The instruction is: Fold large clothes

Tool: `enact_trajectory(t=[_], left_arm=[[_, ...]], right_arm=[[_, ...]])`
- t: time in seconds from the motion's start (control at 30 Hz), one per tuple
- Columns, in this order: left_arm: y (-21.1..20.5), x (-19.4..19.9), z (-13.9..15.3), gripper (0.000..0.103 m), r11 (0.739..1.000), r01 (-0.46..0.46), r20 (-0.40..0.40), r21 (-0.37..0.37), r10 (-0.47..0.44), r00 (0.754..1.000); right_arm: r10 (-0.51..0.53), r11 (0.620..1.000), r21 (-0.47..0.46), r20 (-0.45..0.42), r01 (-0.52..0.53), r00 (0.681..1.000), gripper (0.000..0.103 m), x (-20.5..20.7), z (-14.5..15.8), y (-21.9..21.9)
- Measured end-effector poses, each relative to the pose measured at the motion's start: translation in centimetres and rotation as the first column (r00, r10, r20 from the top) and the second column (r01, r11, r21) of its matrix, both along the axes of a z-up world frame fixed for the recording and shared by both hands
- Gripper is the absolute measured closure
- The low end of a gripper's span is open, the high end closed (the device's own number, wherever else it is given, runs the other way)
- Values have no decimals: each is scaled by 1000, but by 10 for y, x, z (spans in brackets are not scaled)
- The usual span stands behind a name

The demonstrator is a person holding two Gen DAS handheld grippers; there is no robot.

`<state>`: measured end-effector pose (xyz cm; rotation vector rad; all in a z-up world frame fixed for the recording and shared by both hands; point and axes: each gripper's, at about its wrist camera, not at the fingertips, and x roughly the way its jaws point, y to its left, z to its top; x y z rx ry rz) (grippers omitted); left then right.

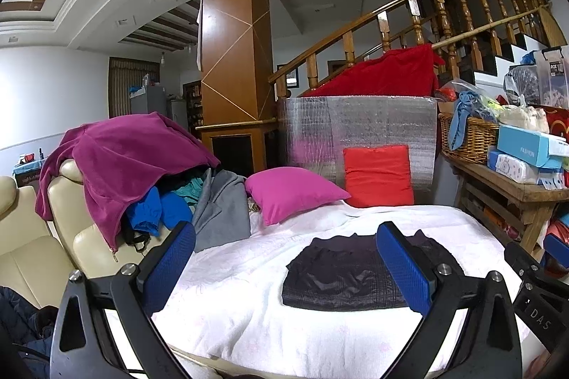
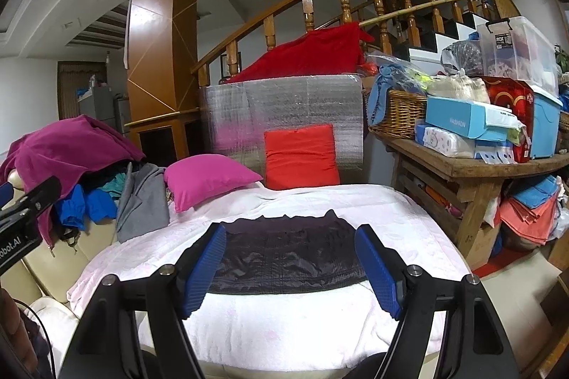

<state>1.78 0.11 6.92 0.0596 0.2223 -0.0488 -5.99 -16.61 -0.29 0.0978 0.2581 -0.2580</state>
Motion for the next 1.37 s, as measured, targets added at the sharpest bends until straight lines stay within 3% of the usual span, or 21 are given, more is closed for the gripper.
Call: enact_trajectory(t=[0.83, 1.13, 1.37], left_arm=[[6, -9, 5, 2, 1000, -3, 21, -13, 3, 1000], [5, 9, 6, 2, 999, -22, -5, -35, 21, 1000], [7, 47, -2, 2, 996, 28, -52, -80, -32, 998]], right_arm=[[7, 1000, -18, 14, -7, 1000, 25, -3, 7, 14], [9, 1000, -20, -11, -9, 1000, 25, 14, 7, 10], [-12, 1000, -1, -27, 12, 1000, 25, 43, 10, -16]])
